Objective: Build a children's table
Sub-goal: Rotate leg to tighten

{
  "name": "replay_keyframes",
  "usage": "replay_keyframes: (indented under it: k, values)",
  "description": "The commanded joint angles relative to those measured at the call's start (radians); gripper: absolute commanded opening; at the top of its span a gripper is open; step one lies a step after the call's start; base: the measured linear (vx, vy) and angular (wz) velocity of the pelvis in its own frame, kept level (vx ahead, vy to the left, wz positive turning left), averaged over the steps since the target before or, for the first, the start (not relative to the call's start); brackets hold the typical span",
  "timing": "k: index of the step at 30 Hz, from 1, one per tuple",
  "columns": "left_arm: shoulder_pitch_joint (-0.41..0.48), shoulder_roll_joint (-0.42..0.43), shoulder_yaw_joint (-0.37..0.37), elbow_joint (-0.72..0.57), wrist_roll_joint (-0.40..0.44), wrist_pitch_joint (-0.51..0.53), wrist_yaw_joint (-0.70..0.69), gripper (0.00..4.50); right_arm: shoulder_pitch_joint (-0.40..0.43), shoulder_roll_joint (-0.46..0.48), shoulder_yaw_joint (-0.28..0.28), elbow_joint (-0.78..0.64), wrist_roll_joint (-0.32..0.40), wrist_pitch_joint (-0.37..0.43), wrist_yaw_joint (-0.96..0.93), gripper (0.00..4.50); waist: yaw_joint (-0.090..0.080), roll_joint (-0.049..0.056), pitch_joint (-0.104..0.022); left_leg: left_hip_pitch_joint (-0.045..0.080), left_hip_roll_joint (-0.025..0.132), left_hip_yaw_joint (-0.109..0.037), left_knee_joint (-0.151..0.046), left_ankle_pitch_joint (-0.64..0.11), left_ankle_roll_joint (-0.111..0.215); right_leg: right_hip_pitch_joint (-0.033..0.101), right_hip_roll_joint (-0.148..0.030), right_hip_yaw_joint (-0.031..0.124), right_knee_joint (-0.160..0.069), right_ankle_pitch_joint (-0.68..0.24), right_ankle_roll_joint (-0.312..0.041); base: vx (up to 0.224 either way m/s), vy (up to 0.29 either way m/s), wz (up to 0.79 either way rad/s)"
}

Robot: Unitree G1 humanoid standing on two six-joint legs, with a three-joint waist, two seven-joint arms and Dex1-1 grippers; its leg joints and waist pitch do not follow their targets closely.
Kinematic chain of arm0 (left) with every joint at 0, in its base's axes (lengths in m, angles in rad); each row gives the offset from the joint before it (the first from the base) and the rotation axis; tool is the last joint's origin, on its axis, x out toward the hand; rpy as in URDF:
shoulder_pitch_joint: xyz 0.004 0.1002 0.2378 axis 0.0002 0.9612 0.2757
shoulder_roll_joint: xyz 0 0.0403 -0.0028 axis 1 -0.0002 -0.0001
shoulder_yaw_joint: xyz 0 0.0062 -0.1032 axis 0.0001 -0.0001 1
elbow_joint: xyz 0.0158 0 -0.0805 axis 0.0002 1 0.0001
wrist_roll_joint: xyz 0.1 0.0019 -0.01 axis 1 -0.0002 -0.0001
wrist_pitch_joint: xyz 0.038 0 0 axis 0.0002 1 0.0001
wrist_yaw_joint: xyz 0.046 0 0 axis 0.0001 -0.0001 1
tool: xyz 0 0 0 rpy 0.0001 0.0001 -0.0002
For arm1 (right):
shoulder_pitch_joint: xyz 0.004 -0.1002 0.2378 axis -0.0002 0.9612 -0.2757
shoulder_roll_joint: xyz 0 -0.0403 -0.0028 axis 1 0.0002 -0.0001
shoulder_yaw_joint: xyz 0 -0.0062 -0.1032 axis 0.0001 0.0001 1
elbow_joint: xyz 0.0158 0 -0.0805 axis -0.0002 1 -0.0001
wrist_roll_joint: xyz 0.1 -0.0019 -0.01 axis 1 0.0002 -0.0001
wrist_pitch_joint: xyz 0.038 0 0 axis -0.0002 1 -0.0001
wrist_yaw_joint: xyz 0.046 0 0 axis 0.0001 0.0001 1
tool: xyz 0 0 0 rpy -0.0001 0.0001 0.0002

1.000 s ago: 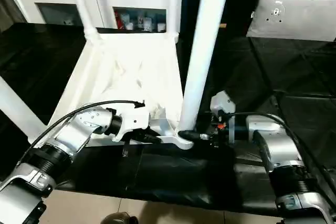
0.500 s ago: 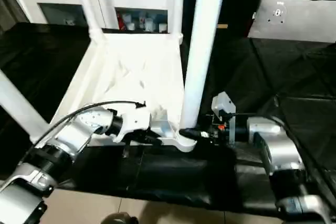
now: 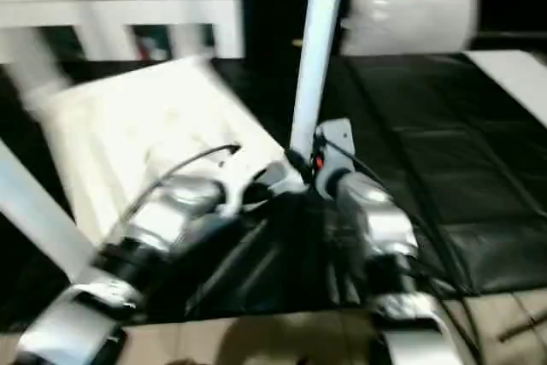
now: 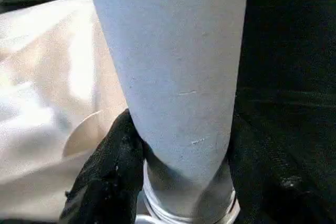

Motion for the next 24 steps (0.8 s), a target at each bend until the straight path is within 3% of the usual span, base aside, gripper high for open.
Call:
replay_keyframes:
  k: [1, 2, 4, 7, 8, 9, 12, 13, 15, 17, 19, 24]
  values:
    - [-0.034, -0.044, -0.025, -0.039, -0.014, -0.011, -0.006, 0.00, 0.017, 0.044, 0.052, 0.026, -0.005, 0.019, 0.023, 2.50, 0.004, -0.013, -0.049, 0.030, 0.047, -0.042, -0.081, -0.551, -0.016, 0.013, -0.093, 0.039, -0.101, -0.585, -0.049, 0.000, 0.000, 0.00]
    - [-0.033, -0.046, -0.024, -0.044, -0.010, 0.002, 0.003, 0.00, 0.020, 0.050, 0.056, 0.018, -0.017, 0.022, 0.018, 2.50, 0.009, -0.015, -0.049, 0.018, 0.047, -0.040, -0.081, -0.490, -0.002, 0.020, -0.097, 0.043, -0.100, -0.587, -0.051, 0.000, 0.000, 0.00]
    - [-0.033, -0.047, -0.022, -0.046, -0.009, 0.009, 0.009, 0.00, 0.024, 0.055, 0.050, 0.013, -0.017, 0.029, 0.014, 2.69, 0.015, -0.014, -0.051, 0.014, 0.052, -0.039, -0.086, -0.439, 0.009, 0.020, -0.093, 0.051, -0.093, -0.548, -0.068, 0.000, 0.000, 0.00]
    - [-0.027, -0.026, -0.019, -0.046, -0.001, 0.009, 0.017, 0.00, 0.051, 0.031, 0.047, -0.007, -0.019, -0.015, 0.021, 2.98, 0.020, -0.010, -0.052, 0.011, 0.059, -0.037, -0.092, -0.420, 0.012, 0.021, -0.088, 0.058, -0.082, -0.473, -0.095, 0.000, 0.000, 0.00]
    - [-0.026, -0.019, -0.019, -0.042, 0.003, 0.005, 0.019, 0.00, 0.058, 0.022, 0.042, -0.012, -0.013, -0.026, 0.026, 3.08, 0.026, -0.005, -0.051, 0.012, 0.060, -0.036, -0.093, -0.413, 0.013, 0.021, -0.088, 0.061, -0.079, -0.447, -0.107, 0.000, 0.000, 0.00]
    - [-0.025, -0.014, -0.019, -0.039, 0.005, 0.002, 0.020, 0.00, 0.062, 0.017, 0.037, -0.016, -0.007, -0.032, 0.030, 3.16, 0.028, -0.007, -0.052, 0.012, 0.060, -0.034, -0.093, -0.411, 0.015, 0.020, -0.087, 0.062, -0.079, -0.438, -0.110, 0.000, 0.000, 0.00]
    - [-0.018, 0.029, -0.020, -0.029, 0.008, -0.023, -0.004, 0.00, 0.097, -0.040, 0.024, -0.060, 0.019, -0.076, 0.111, 3.43, 0.041, -0.009, -0.052, 0.013, 0.060, -0.030, -0.094, -0.391, 0.021, 0.023, -0.086, 0.067, -0.073, -0.401, -0.124, 0.000, 0.000, 0.00]
    - [-0.015, 0.044, -0.023, -0.030, 0.008, -0.033, -0.019, 0.00, 0.106, -0.058, 0.016, -0.075, 0.024, -0.079, 0.139, 3.51, 0.046, -0.004, -0.052, 0.011, 0.060, -0.029, -0.095, -0.381, 0.028, 0.026, -0.086, 0.068, -0.073, -0.393, -0.123, 0.000, 0.000, 0.00]
    - [-0.010, 0.074, -0.031, -0.030, 0.011, -0.043, -0.052, 0.00, 0.121, -0.095, 0.010, -0.094, 0.032, -0.085, 0.201, 3.61, 0.050, -0.008, -0.055, 0.004, 0.060, -0.029, -0.095, -0.350, 0.038, 0.032, -0.087, 0.069, -0.067, -0.374, -0.130, 0.000, 0.000, 0.00]
    - [-0.007, 0.103, -0.046, -0.028, 0.017, -0.062, -0.088, 0.00, 0.133, -0.132, 0.011, -0.104, 0.043, -0.097, 0.262, 3.85, 0.054, -0.008, -0.057, 0.003, 0.062, -0.027, -0.092, -0.328, 0.047, 0.029, -0.087, 0.070, -0.067, -0.374, -0.131, 0.000, 0.000, 0.00]
    - [-0.002, 0.121, -0.050, -0.029, 0.016, -0.069, -0.116, 0.00, 0.141, -0.158, 0.010, -0.111, 0.054, -0.106, 0.308, 3.98, 0.060, -0.010, -0.065, -0.007, 0.061, -0.026, -0.085, -0.253, 0.064, 0.034, -0.087, 0.071, -0.054, -0.309, -0.150, 0.000, 0.000, 0.00]
    - [0.003, 0.237, -0.093, -0.007, 0.004, -0.202, -0.294, 0.00, 0.173, -0.322, 0.040, -0.129, 0.090, -0.175, 0.582, 4.40, 0.074, -0.009, -0.066, -0.007, 0.065, -0.021, -0.081, -0.207, 0.092, 0.031, -0.082, 0.071, -0.047, -0.258, -0.175, 0.000, 0.000, 0.00]
